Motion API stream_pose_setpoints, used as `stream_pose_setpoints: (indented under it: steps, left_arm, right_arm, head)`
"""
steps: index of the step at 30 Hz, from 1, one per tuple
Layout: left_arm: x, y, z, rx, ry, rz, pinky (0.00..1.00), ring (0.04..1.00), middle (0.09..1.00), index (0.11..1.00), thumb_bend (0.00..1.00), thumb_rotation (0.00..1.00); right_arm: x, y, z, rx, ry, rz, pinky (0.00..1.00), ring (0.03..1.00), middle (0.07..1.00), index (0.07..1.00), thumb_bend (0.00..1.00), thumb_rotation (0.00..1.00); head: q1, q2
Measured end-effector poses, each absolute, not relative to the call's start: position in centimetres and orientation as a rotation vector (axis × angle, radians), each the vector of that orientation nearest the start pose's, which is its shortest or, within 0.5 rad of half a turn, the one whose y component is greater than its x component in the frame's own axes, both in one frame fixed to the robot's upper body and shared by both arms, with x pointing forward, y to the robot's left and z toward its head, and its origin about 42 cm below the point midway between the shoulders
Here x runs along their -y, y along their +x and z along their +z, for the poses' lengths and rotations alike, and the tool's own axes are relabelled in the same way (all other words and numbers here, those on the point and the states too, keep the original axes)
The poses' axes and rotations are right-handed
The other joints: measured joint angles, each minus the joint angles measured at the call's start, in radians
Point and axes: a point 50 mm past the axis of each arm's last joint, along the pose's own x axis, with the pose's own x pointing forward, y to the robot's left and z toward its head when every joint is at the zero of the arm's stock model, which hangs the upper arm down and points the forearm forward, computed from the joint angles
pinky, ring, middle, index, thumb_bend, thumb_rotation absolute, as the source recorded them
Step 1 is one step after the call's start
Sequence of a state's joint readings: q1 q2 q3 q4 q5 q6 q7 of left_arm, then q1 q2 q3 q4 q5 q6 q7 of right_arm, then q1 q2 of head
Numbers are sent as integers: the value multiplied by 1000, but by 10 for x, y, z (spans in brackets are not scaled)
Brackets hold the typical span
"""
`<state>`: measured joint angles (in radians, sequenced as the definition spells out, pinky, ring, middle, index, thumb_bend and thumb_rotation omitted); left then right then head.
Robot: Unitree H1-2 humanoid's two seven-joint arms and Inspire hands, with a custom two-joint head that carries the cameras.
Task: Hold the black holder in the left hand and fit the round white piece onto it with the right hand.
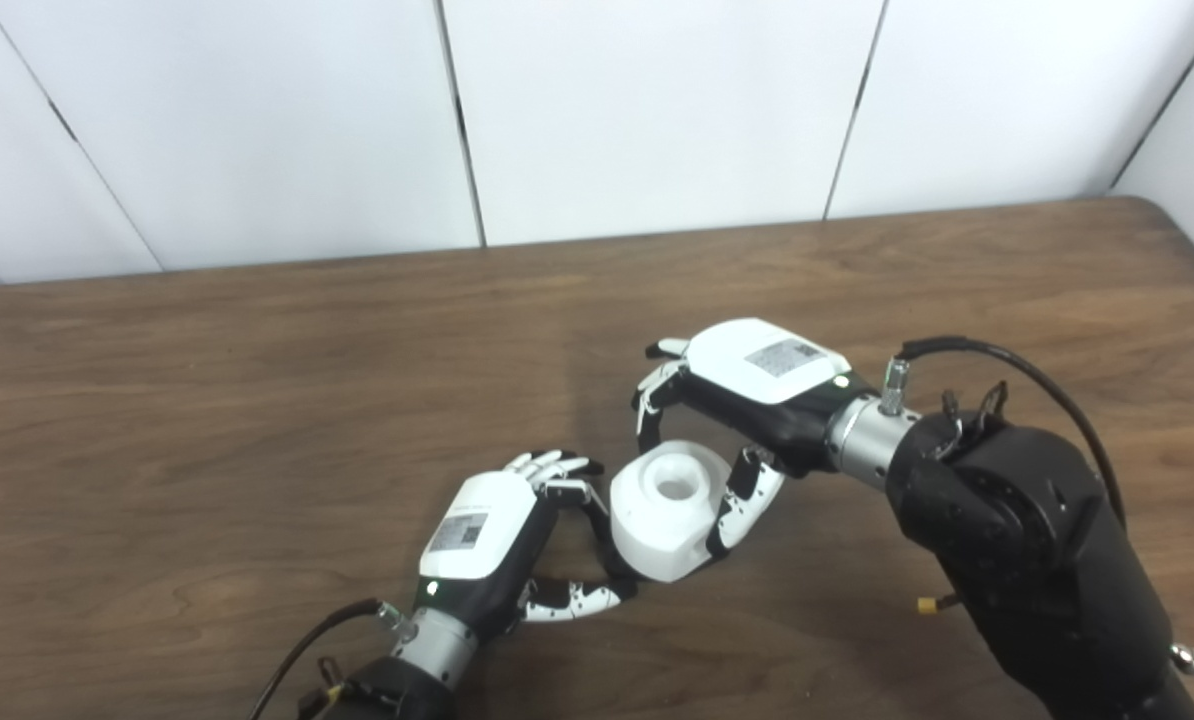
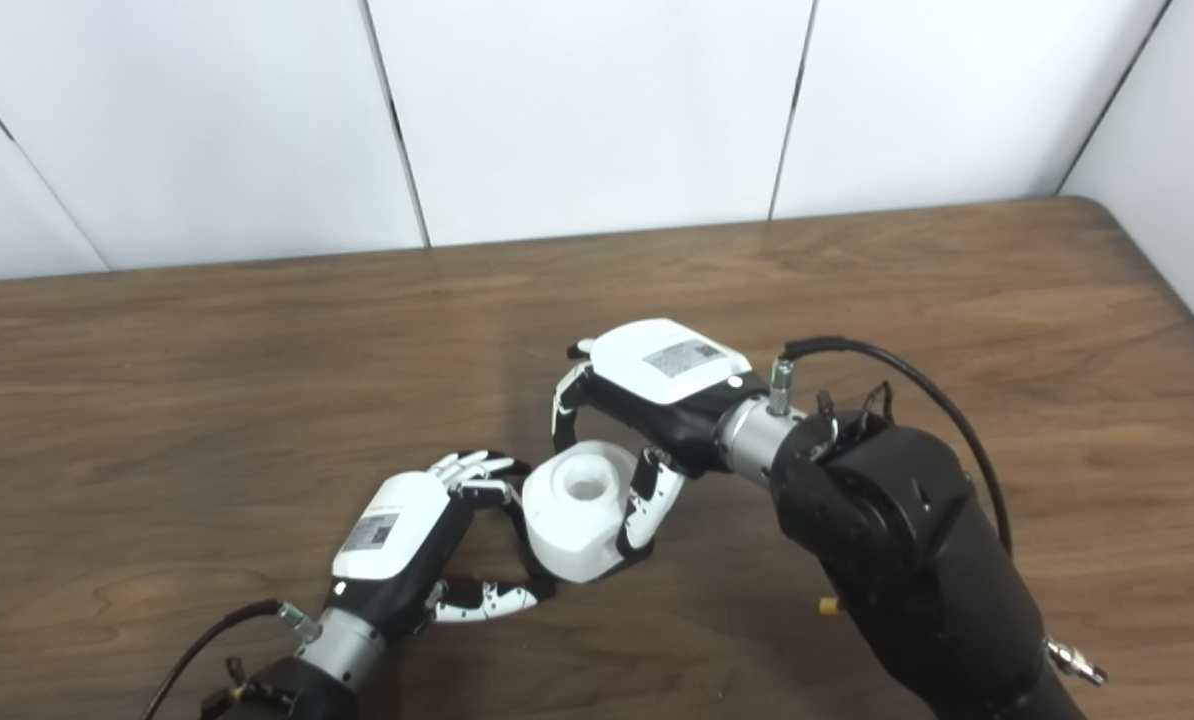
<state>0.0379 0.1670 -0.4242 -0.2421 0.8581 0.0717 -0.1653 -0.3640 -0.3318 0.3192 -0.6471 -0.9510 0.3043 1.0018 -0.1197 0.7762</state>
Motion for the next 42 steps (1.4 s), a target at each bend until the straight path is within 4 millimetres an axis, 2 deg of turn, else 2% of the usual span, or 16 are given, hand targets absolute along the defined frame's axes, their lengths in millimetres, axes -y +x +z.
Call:
stream_pose_setpoints:
  steps: [11, 12, 13, 15, 30, 42]
  left_arm:
    - [-144, 244, 128, 198, 982, -454, 908, 899, 837, 492, 507, 48]
    - [-144, 244, 128, 198, 981, -454, 905, 897, 836, 492, 507, 48]
    - [-144, 244, 128, 198, 981, -454, 904, 897, 835, 492, 507, 48]
    - [-144, 244, 128, 198, 981, -454, 906, 899, 838, 492, 507, 48]
    - [-144, 244, 128, 198, 981, -454, 907, 901, 836, 492, 507, 48]
    - [-144, 244, 129, 198, 981, -454, 905, 900, 836, 492, 507, 48]
  right_arm:
    - [173, 290, 289, 229, -1368, 650, 840, 942, 792, 489, 525, 148]
    - [173, 290, 289, 229, -1369, 650, 834, 940, 791, 535, 774, 199]
    - [173, 290, 289, 229, -1370, 650, 832, 939, 791, 550, 858, 217]
    - [173, 290, 288, 228, -1374, 648, 828, 937, 793, 565, 929, 237]
    - [173, 289, 286, 219, -1386, 652, 830, 946, 804, 583, 951, 251]
    - [174, 290, 284, 170, -1412, 675, 889, 972, 839, 649, 1000, 336]
  head:
    - [0, 2]
    - [0, 2]
    - [0, 2]
    - [0, 2]
    - [-3, 0]
    - [-3, 0]
